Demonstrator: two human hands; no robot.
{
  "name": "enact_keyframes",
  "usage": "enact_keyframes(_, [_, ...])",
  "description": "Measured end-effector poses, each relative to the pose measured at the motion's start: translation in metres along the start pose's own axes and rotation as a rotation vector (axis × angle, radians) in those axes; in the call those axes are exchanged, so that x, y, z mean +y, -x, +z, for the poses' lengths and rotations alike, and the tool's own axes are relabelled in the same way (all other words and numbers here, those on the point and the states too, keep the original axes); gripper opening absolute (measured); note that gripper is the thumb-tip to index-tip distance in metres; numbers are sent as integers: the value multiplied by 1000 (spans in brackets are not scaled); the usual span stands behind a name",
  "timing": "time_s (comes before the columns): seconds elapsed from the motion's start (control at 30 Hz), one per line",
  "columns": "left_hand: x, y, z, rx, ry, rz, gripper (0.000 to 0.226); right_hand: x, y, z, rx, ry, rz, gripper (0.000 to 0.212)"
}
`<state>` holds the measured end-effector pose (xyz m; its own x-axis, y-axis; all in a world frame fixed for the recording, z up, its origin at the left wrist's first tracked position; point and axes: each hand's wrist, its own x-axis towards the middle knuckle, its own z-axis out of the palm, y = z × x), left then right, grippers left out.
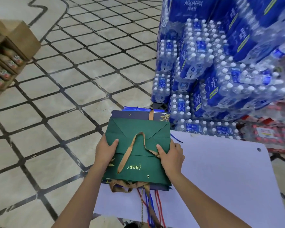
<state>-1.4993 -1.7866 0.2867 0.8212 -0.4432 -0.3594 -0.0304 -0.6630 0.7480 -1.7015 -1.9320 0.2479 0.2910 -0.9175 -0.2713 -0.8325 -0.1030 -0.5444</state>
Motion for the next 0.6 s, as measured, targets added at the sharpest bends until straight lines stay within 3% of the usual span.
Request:
enact_keyframes(0.13, [22,11,1,110,-48,112,36,-1,-1,-22,-27,-398,-18,38])
enact_keyframes(0.27, [49,27,16,210,-88,116,45,12,-24,-65,-54,-663,144,31])
enact_keyframes(0.43, [85,56,95,91,-32,142,54,84,-60,-127,8,-606,147,29])
enact_keyframes(0.6, [87,70,223,-42,-40,173,56,187,-94,-149,108,-334,130,29])
